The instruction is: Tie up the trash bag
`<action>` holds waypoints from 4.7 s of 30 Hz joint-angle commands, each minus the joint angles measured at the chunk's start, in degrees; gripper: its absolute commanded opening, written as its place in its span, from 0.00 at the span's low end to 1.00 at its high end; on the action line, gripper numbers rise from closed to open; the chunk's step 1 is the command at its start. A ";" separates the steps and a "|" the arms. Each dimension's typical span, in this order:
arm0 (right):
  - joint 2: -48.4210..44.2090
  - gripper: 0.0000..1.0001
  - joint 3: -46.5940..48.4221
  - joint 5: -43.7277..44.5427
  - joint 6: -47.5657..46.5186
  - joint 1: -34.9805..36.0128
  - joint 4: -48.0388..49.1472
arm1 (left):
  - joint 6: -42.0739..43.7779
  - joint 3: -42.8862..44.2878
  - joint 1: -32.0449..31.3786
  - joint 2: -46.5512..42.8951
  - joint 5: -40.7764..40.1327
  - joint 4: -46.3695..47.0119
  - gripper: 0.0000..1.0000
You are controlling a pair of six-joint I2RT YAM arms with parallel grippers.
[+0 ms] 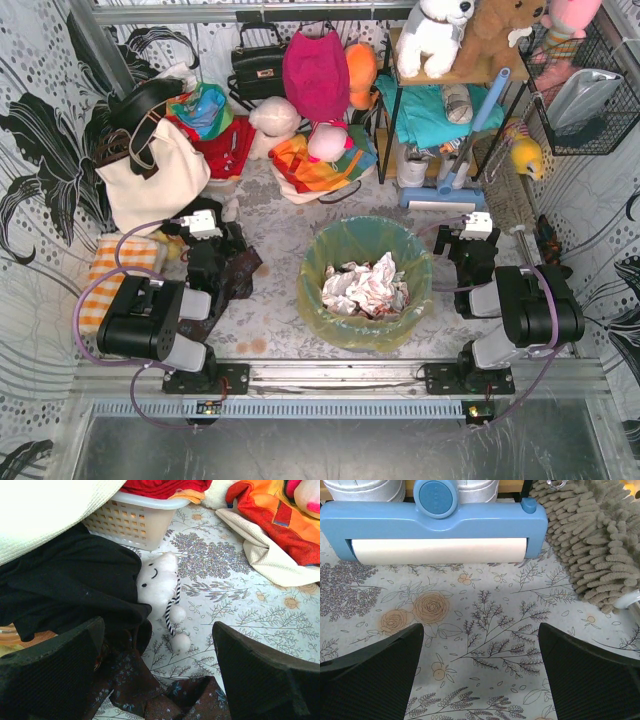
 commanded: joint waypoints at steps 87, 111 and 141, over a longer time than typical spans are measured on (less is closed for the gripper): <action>-31.87 0.78 77.39 -27.88 19.93 0.00 -139.08 | -34.14 56.88 -21.93 -33.30 2.85 -110.56 0.99; -35.79 0.59 78.06 -36.08 31.18 0.05 -142.57 | -33.22 69.65 -40.31 -20.76 3.62 -114.95 0.86; -35.84 0.44 70.34 -40.14 25.49 0.02 -145.52 | -34.38 75.24 -47.89 -15.73 -2.49 -125.41 0.59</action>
